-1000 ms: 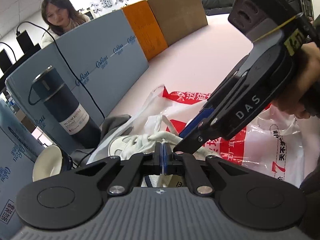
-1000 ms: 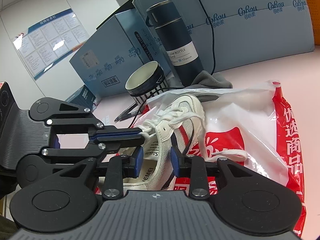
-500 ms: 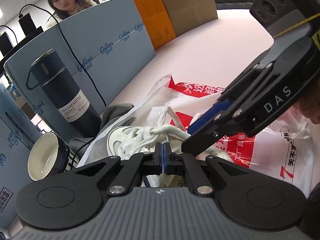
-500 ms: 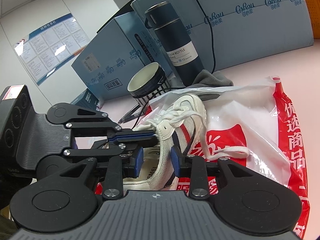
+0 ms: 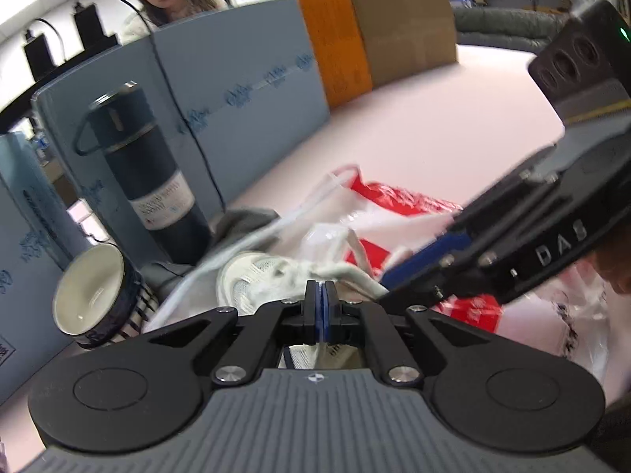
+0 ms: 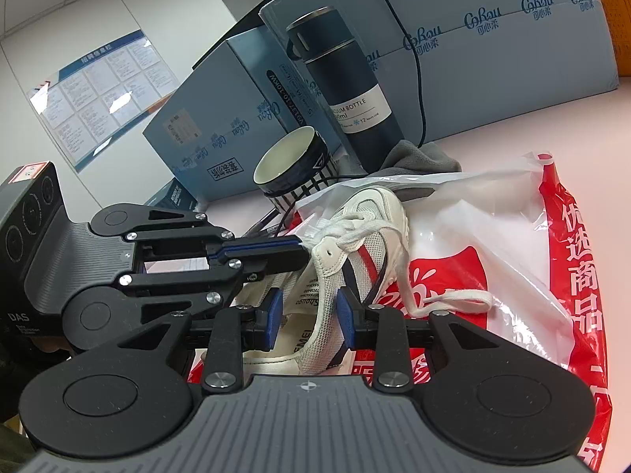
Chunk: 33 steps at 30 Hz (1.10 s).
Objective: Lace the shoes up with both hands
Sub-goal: 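Hold the sneaker side with the right gripper while the left gripper pinches the lace, then open the right gripper and release the sneaker, moving it away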
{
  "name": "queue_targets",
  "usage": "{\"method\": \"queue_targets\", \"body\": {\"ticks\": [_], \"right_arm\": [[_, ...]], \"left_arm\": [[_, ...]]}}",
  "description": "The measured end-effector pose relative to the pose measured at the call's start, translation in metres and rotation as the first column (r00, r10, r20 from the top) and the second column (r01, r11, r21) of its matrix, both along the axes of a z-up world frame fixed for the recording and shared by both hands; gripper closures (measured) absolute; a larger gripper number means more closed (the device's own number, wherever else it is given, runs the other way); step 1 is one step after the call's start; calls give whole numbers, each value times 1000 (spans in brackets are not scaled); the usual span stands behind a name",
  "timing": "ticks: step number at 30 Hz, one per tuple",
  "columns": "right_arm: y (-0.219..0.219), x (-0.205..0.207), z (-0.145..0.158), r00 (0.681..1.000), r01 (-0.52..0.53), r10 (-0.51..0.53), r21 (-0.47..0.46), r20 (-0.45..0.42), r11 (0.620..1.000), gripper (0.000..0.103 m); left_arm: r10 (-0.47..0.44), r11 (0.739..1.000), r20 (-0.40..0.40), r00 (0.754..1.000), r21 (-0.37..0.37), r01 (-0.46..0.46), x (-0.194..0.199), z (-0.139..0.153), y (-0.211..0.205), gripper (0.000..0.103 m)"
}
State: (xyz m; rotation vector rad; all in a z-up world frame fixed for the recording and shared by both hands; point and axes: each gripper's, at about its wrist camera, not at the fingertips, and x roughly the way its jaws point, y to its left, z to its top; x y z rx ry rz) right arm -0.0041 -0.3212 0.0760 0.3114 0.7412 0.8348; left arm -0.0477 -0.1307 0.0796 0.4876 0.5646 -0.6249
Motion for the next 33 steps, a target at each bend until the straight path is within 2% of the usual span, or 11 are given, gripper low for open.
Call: {"method": "queue_targets", "body": {"ticks": [2,7,9,12,17,20,24,30,33], "right_arm": [[0,0,0,1000,0,0,2,-2,1000,74],[1,0,-1,1000,2,-2,4,-5,1000,73],[1,0,-1,1000,3,-3,5,-5,1000,73],[0,1,-2,1000,1,-1,5,-6,1000,73],[-2,1,-2,1000,8,-8,6,-2,1000,73],[-2,2,-2,1000,15,-15,14,-5,1000,73],[-5,3,-2,999,33,-33,22,-2,999,70],[-17,5,-1,996,86,-87,89,6,992,56],[-22,9,-1,996,88,-88,137,-1,987,55]], "left_arm": [[-17,1000,-1,1000,20,17,-2,-3,-2,102],[5,998,-9,1000,-68,-5,2,2,1,102],[2,997,-18,1000,-80,-4,3,4,2,102],[-9,999,-20,1000,-40,8,3,0,0,102],[-34,997,-35,999,-76,31,2,4,5,101],[-27,998,-29,999,-61,25,3,2,3,101],[-38,994,-37,999,-101,34,5,4,5,101],[-22,994,-29,999,-107,18,-3,8,14,85],[2,993,-10,1000,-118,-4,-15,14,18,80]]}}
